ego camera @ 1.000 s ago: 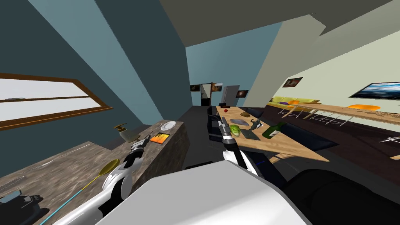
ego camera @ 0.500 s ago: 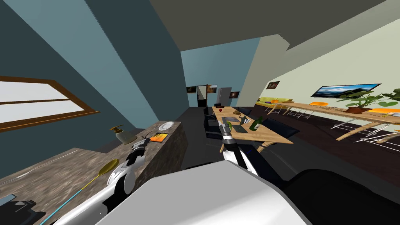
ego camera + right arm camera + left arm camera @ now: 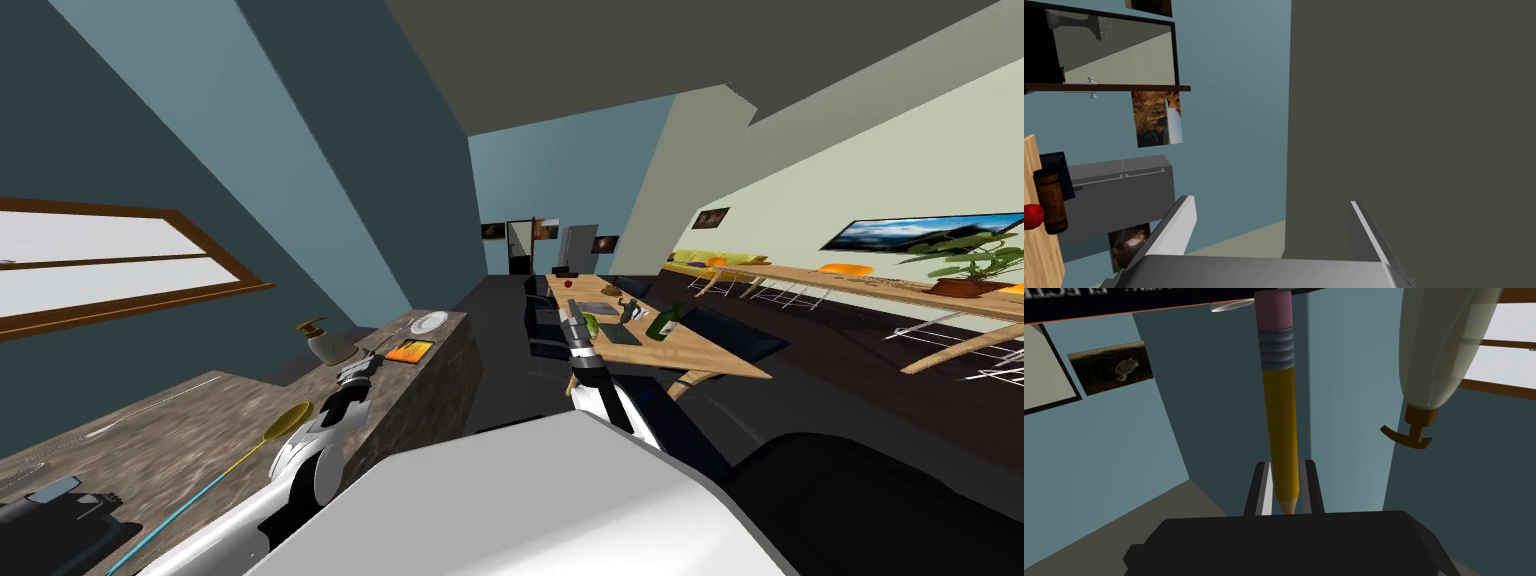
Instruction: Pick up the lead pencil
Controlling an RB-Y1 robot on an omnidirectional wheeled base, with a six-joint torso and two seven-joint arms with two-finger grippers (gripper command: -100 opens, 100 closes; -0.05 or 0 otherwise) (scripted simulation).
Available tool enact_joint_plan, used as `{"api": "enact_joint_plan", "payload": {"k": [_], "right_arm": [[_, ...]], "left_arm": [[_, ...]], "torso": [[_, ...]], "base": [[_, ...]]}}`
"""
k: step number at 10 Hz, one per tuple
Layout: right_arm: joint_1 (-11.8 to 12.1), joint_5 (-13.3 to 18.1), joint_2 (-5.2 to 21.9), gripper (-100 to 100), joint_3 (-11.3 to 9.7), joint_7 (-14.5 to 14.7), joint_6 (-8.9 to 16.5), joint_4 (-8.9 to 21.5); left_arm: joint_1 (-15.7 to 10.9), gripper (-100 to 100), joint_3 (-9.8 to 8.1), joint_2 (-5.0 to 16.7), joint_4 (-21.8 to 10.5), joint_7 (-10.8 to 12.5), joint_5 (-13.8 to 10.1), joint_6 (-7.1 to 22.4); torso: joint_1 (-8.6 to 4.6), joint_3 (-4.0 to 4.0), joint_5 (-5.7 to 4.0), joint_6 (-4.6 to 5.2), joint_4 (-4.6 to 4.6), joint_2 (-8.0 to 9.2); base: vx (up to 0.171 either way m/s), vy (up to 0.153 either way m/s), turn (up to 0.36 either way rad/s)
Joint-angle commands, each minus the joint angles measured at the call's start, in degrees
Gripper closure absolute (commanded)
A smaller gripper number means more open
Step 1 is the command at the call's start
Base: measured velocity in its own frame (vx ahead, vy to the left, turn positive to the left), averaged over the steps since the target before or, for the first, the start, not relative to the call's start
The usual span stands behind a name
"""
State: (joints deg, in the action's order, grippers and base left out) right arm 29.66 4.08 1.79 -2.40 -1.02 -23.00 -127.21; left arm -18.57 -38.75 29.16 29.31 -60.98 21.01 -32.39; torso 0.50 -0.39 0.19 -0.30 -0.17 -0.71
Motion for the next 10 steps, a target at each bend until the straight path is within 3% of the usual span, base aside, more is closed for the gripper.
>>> {"api": "enact_joint_plan", "payload": {"k": [1, 2, 3, 4, 5, 6, 7, 8, 9, 10], "right_arm": [[0.0, 0.0, 0.0, 0, 0.0, 0.0, 0.0, 0.0], [0.0, 0.0, 0.0, 0, 0.0, 0.0, 0.0, 0.0], [0.01, 0.0, 0.01, 0, 0.0, 0.0, 0.0, 0.0], [0.0, 0.0, 0.0, 0, 0.0, 0.0, 0.0, 0.0], [0.01, 0.0, 0.0, 0, 0.0, 0.0, 0.0, -0.01], [-0.01, 0.0, 0.0, 0, 0.0, 0.0, 0.0, -0.01], [0.01, 0.0, 0.0, 0, 0.0, 0.0, 0.0, 0.0], [-0.01, 0.0, 0.01, 0, 0.0, 0.0, 0.0, -0.01], [0.0, 0.0, 0.01, 0, 0.0, 0.0, 0.0, 0.0], [-0.01, 0.0, 0.01, 0, 0.0, 0.0, 0.0, -0.01]], "left_arm": [[0.79, 100, 0.7, 0.35, 0.49, 1.21, 0.36, -1.24], [2.9, 100, 2.85, 1.01, 2.12, 3.87, 1.41, -3.58], [2.9, 100, 2.85, 1.01, 2.12, 4.15, 1.41, -3.74], [5.01, 100, 5.0, 1.67, 3.74, 6.46, 2.45, -5.92], [5.01, 100, 5.0, 1.67, 3.74, 7.09, 2.45, -6.24], [7.12, 100, 7.15, 2.33, 5.37, 9.34, 3.49, -8.42], [7.12, 100, 7.15, 2.33, 5.37, 10.03, 3.49, -8.74], [9.23, 100, 9.3, 2.99, 6.99, 11.78, 4.53, -11.25], [9.23, 100, 9.3, 2.99, 6.99, 12.97, 4.53, -11.25], [11.34, 100, 11.45, 3.65, 8.62, 14.8, 5.58, -13.67]], "torso": [[0.0, 0.0, 0.0, 0.0, 0.0, 0.0], [0.08, -0.17, 0.02, 0.08, -0.07, -0.27], [0.11, -0.36, 0.03, 0.14, -0.12, -0.63], [-0.05, -0.38, 0.06, 0.24, -0.17, -0.58], [-0.13, -0.37, 0.01, 0.12, -0.16, -0.59], [-0.16, -0.29, 0.02, 0.26, -0.14, -0.42], [-0.18, -0.32, 0.0, 0.17, -0.14, -0.51], [-0.06, -0.31, 0.02, 0.27, -0.13, -0.46], [-0.1, -0.33, 0.01, 0.2, -0.14, -0.53], [-0.04, -0.28, 0.03, 0.3, -0.13, -0.4]], "base": [[0.232, -0.005, 0.416], [0.31, 0.008, 0.372], [0.249, -0.048, 0.299], [0.25, -0.077, 0.43], [0.193, -0.085, 0.305], [0.236, -0.086, 0.388], [0.21, -0.061, 0.312], [0.234, -0.072, 0.374], [0.183, -0.067, 0.258], [0.225, -0.076, 0.321]]}}
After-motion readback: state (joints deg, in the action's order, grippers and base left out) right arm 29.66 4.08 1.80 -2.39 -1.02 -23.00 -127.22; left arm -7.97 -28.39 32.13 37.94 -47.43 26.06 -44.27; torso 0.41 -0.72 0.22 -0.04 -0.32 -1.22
